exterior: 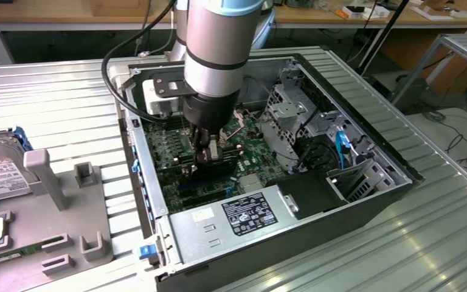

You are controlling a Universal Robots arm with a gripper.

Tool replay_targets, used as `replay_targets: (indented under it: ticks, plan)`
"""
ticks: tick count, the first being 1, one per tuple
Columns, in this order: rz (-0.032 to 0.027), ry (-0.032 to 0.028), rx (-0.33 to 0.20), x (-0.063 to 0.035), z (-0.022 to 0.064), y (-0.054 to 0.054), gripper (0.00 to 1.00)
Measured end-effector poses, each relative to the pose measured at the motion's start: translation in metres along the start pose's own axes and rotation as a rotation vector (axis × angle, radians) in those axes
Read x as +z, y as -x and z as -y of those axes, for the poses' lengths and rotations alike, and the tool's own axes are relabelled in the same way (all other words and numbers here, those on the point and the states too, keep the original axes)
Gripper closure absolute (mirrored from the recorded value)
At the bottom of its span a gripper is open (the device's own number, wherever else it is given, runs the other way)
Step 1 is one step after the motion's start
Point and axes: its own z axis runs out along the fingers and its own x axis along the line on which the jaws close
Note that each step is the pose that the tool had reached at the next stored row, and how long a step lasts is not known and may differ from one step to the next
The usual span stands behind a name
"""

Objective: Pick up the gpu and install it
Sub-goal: 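Press down on the gpu until it lock into place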

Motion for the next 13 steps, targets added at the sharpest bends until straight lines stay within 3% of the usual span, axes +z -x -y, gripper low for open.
replay_targets:
  ticks: [2,13]
  plan:
    - [0.0062,0.0001,0.000,0.0015,-0.0001,0.0001,0.89]
    - [0.0064,0.0004,0.000,0.0064,-0.0097,-0.0016,0.89]
